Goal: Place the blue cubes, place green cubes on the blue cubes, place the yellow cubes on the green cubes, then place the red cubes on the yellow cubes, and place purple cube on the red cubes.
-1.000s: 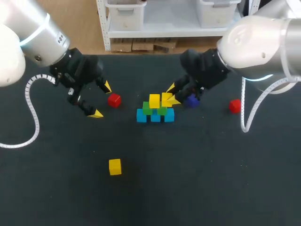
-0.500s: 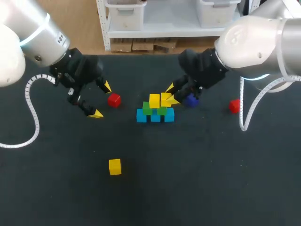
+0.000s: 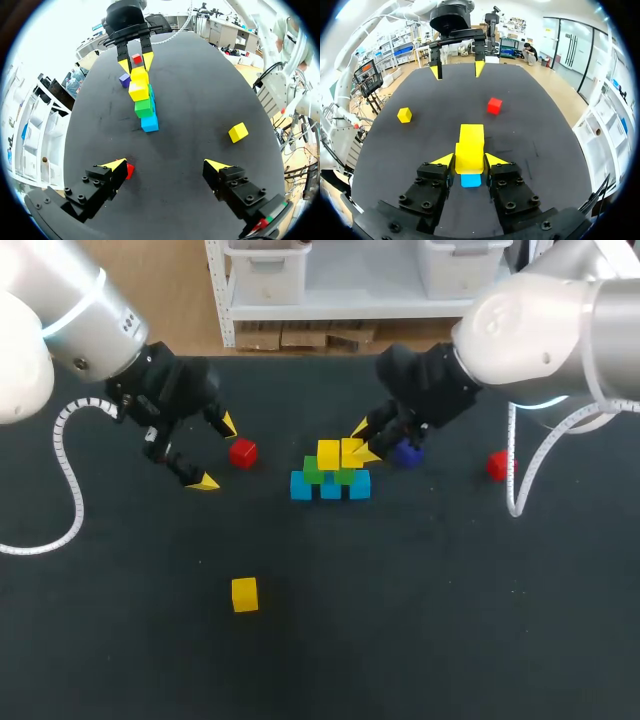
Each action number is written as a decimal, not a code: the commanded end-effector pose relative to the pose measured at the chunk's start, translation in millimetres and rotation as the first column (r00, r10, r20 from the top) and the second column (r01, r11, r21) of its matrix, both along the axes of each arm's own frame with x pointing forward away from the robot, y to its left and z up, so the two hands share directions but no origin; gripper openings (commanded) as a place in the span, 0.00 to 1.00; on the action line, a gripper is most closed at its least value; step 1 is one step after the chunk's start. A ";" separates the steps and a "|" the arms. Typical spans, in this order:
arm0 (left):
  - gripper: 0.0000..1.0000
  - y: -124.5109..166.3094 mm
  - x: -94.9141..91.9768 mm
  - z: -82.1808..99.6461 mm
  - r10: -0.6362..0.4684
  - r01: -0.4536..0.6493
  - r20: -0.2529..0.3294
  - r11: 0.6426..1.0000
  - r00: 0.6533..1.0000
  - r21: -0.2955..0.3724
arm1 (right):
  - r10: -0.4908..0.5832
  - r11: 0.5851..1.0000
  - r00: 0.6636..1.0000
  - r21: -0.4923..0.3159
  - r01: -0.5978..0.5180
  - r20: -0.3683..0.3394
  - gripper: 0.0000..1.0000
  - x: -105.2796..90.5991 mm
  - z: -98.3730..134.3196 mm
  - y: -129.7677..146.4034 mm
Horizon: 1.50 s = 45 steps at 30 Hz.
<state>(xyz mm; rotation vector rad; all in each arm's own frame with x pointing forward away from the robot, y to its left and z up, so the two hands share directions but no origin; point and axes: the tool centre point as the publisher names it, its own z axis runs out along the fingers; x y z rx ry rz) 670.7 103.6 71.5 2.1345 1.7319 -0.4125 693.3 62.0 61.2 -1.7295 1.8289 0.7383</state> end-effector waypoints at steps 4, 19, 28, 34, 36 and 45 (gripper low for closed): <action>1.00 0.9 0.6 -0.7 -0.003 0.003 0.001 1.000 1.000 -0.003 | 0.000 1.000 1.000 -0.009 0.000 -0.004 0.00 2.3 -1.5 1.7; 1.00 0.9 0.6 -0.7 -0.003 0.003 0.001 1.000 1.000 -0.003 | 0.000 1.000 1.000 -0.017 -0.001 -0.010 0.00 3.0 -3.5 3.6; 1.00 0.9 0.6 -0.7 -0.003 0.003 0.001 1.000 1.000 -0.003 | -0.002 1.000 1.000 -0.020 0.002 -0.014 0.02 2.9 -5.7 2.4; 1.00 0.9 0.6 -0.7 -0.003 0.003 0.001 1.000 1.000 -0.003 | -0.002 1.000 1.000 -0.018 0.002 -0.015 0.11 3.2 -5.9 2.3; 1.00 0.9 0.6 -0.7 -0.003 0.003 0.001 1.000 1.000 -0.003 | -0.003 1.000 1.000 -0.017 0.003 -0.015 0.13 3.4 -5.9 2.5; 1.00 0.9 0.6 -0.7 -0.003 0.003 0.001 1.000 1.000 -0.003 | -0.001 1.000 1.000 -0.017 0.001 -0.018 0.50 4.2 -6.2 3.0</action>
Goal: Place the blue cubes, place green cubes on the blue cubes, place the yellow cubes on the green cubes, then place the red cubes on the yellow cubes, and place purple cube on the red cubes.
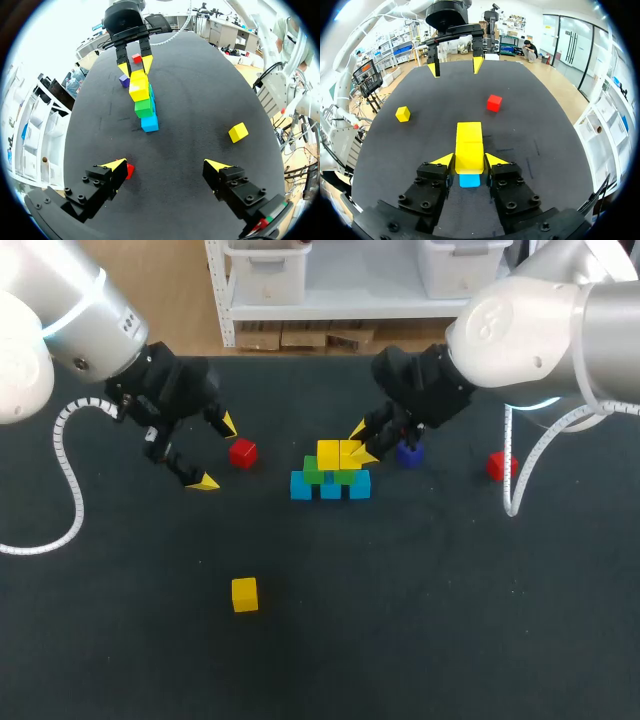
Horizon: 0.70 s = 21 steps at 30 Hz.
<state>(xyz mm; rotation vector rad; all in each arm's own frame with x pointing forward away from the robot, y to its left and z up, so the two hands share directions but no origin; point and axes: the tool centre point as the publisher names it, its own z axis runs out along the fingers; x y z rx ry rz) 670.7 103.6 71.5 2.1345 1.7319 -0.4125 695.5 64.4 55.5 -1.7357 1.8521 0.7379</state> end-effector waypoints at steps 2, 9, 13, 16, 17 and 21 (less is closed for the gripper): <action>1.00 0.9 0.6 -0.7 -0.003 0.003 0.001 1.000 1.000 -0.003 | 0.002 1.000 1.000 0.000 -0.002 -0.004 0.80 2.0 -0.6 0.7; 1.00 0.9 0.6 -0.7 -0.003 0.003 0.001 1.000 1.000 -0.003 | 0.002 1.000 1.000 0.000 -0.002 -0.009 1.00 2.0 -0.2 1.5; 1.00 0.9 0.6 -0.7 -0.003 0.003 0.001 1.000 1.000 -0.003 | -0.006 1.000 1.000 0.001 0.006 -0.006 1.00 0.8 8.9 -4.2; 1.00 0.9 0.6 -0.7 -0.003 0.003 0.001 1.000 1.000 -0.003 | -0.012 1.000 1.000 -0.001 0.012 0.006 1.00 -1.9 17.3 -13.1; 1.00 0.9 0.6 -0.7 -0.003 0.003 0.001 1.000 1.000 -0.003 | -0.018 1.000 1.000 -0.001 0.018 0.010 1.00 -3.1 20.0 -17.6; 1.00 0.9 0.6 -0.7 -0.003 0.003 0.001 1.000 1.000 -0.003 | -0.043 0.999 0.999 0.006 0.043 0.031 1.00 -8.0 30.0 -39.2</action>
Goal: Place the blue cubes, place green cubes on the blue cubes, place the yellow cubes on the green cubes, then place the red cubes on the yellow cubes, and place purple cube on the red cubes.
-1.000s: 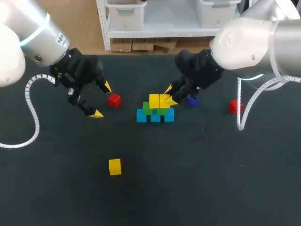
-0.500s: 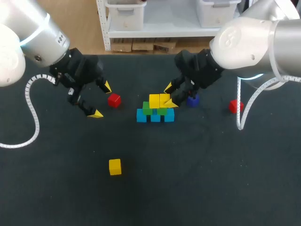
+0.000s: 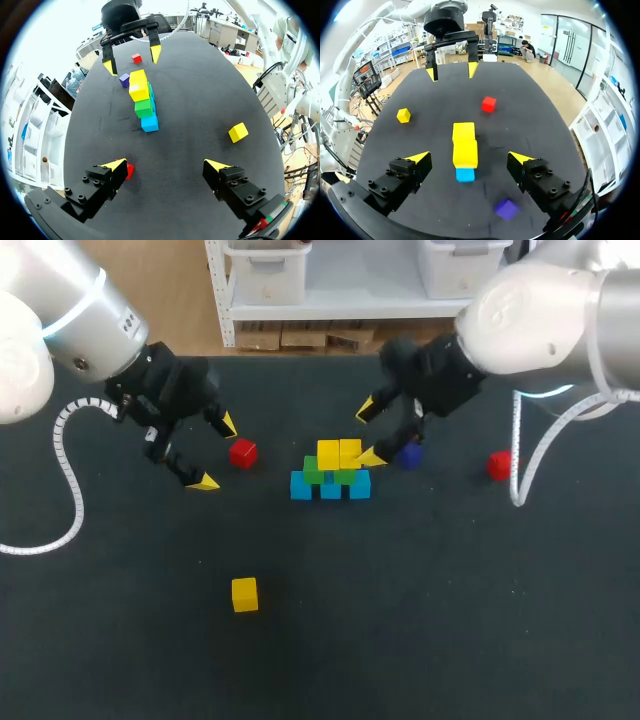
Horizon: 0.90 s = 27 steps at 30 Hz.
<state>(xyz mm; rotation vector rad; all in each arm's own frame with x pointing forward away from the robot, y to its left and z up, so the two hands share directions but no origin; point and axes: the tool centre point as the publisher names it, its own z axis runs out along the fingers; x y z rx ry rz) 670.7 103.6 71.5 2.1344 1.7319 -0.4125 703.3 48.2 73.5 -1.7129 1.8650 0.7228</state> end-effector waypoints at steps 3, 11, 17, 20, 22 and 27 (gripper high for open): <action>1.00 0.9 0.6 -0.7 -0.003 0.003 0.001 1.000 1.000 -0.003 | -0.026 0.999 0.998 0.029 0.025 0.048 1.00 -21.7 19.5 -43.2; 1.00 0.9 0.6 -0.7 -0.003 0.003 0.001 1.000 1.000 -0.003 | -0.050 0.996 0.997 0.077 0.045 0.066 1.00 -41.6 30.4 -92.2; 1.00 0.9 0.6 -0.7 -0.003 0.003 0.001 1.000 1.000 -0.003 | -0.084 0.990 0.995 0.119 0.077 0.059 1.00 -51.2 26.6 -116.1; 1.00 0.9 0.6 -0.7 -0.003 0.003 0.001 1.000 1.000 -0.003 | -0.090 0.989 0.994 0.124 0.082 0.063 1.00 -54.3 26.9 -122.7; 1.00 0.9 0.6 -0.7 -0.003 0.003 0.001 1.000 1.000 -0.003 | -0.092 0.988 0.994 0.130 0.082 0.067 1.00 -56.0 27.4 -126.3; 1.00 0.9 0.6 -0.7 -0.003 0.003 0.001 1.000 1.000 -0.003 | -0.046 0.991 0.996 0.131 0.034 0.083 1.00 -60.2 29.6 -133.7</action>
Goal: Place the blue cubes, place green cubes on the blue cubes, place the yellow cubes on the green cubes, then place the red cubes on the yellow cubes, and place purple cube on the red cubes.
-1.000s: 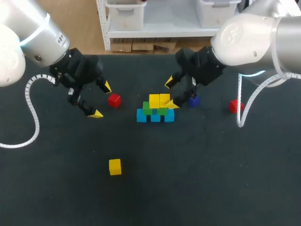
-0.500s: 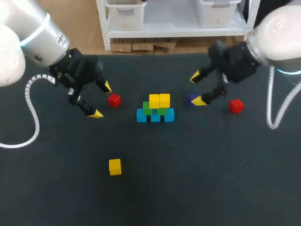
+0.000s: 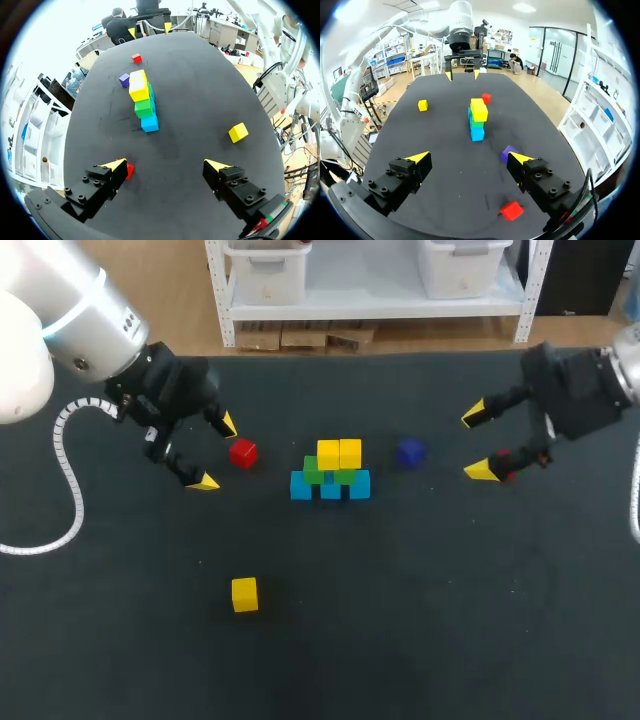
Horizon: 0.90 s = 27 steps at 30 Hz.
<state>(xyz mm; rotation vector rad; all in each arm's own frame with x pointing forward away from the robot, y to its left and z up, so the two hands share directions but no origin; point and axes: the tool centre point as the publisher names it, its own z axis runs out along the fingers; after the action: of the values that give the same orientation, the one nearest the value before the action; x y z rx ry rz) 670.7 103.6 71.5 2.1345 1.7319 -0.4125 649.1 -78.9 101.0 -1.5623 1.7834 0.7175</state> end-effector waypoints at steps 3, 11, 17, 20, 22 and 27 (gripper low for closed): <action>1.00 0.9 0.6 -0.7 -0.003 0.003 0.001 1.000 1.000 -0.003 | 0.039 0.998 0.999 -0.039 -0.040 -0.012 1.00 -6.8 1.3 -6.6; 1.00 1.6 -22.3 -3.0 0.010 -0.010 -0.001 1.000 1.000 0.009 | 0.039 0.998 0.999 -0.039 -0.040 -0.012 1.00 -6.8 1.3 -6.6; 1.00 -0.4 -59.2 0.0 0.059 -0.059 0.002 0.998 0.998 0.022 | 0.039 0.998 0.999 -0.039 -0.040 -0.012 1.00 -6.8 1.3 -6.6; 1.00 -2.0 -78.5 -0.2 0.099 -0.099 0.006 0.995 0.995 0.015 | 0.039 0.998 0.999 -0.039 -0.040 -0.012 1.00 -6.8 1.3 -6.6; 1.00 -2.8 -91.0 -2.2 0.145 -0.145 0.008 0.989 0.989 0.007 | 0.039 0.998 0.999 -0.039 -0.040 -0.012 1.00 -6.8 1.3 -6.6; 1.00 -15.5 -125.9 -10.8 0.219 -0.219 0.002 0.975 0.976 -0.021 | 0.039 0.998 0.999 -0.039 -0.040 -0.012 1.00 -6.8 1.3 -6.6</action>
<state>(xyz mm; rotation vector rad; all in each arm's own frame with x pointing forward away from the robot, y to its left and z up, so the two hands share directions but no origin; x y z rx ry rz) 579.9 90.3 66.4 1.9892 1.9457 -0.4649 641.6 -85.3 103.2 -1.6270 1.7919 0.7128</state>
